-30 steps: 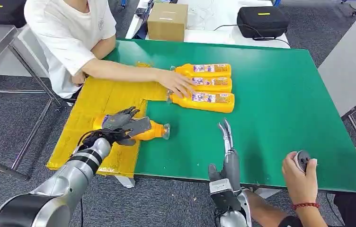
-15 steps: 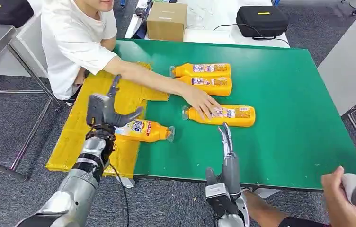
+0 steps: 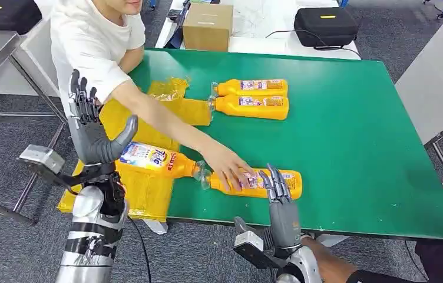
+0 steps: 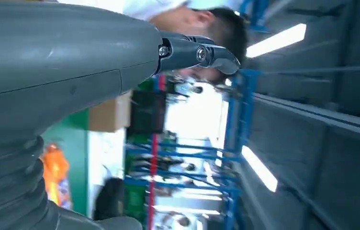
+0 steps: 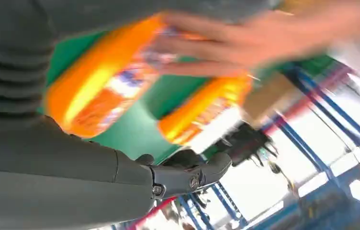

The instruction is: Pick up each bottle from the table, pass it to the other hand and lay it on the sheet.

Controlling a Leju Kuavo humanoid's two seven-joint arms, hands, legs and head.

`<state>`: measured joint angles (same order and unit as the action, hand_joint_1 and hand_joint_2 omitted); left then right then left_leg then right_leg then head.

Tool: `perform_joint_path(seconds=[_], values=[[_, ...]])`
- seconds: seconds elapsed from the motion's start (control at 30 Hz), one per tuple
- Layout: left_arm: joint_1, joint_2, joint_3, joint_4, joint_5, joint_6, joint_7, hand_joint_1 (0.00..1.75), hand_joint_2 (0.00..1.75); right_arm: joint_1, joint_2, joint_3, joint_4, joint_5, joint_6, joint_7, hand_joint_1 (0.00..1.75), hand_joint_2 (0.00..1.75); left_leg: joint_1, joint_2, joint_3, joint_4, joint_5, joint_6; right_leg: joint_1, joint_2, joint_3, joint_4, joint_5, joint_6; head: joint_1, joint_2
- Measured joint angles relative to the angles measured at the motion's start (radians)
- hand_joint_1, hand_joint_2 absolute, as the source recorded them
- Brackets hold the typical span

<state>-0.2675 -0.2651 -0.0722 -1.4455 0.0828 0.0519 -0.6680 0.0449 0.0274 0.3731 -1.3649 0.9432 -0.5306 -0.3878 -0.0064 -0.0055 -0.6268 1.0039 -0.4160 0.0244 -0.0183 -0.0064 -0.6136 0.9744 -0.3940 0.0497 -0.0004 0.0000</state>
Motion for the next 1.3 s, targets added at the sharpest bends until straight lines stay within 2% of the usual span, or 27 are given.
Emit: perform_joint_path(seconds=[0.13,0.37,0.67,1.0,1.3], values=[[0.100,0.000,-0.045,-0.118,0.034,-0.014,-0.002,0.00,1.75,-0.010,-0.064,-0.034,0.021,0.090,0.019,0.062,0.00,1.75,0.000,0.000,0.000,0.000,-0.001,0.001,0.000,0.000,0.000,0.000,0.000,0.000,0.000,0.000],[0.187,0.000,-0.075,-0.205,0.066,-0.004,0.022,0.00,1.75,-0.022,-0.116,-0.082,0.042,0.144,0.064,0.138,0.00,1.75,0.000,0.001,0.000,0.000,-0.001,0.001,0.000,0.000,0.000,-0.001,0.000,0.000,0.000,0.000],[0.223,0.000,-0.096,-0.233,0.077,0.004,0.041,0.00,1.75,-0.044,-0.138,-0.111,0.071,0.152,0.090,0.146,0.00,1.75,0.000,0.001,0.000,0.000,-0.001,0.001,0.000,0.000,0.000,0.000,0.000,0.000,0.000,0.000],[0.208,0.000,-0.178,-0.193,0.000,0.058,0.032,0.00,1.75,-0.264,-0.102,-0.087,0.329,0.175,0.099,0.129,0.00,1.75,0.000,0.001,0.001,0.000,0.000,0.001,0.000,0.000,0.000,0.000,0.001,0.000,0.000,0.000],[0.165,0.000,-0.192,-0.117,-0.009,0.079,0.032,0.00,1.75,-0.419,-0.048,-0.040,0.566,0.174,0.127,0.130,0.00,1.75,0.000,0.001,0.000,0.000,0.000,0.001,0.000,0.000,0.000,0.000,0.001,0.000,0.000,0.000]])
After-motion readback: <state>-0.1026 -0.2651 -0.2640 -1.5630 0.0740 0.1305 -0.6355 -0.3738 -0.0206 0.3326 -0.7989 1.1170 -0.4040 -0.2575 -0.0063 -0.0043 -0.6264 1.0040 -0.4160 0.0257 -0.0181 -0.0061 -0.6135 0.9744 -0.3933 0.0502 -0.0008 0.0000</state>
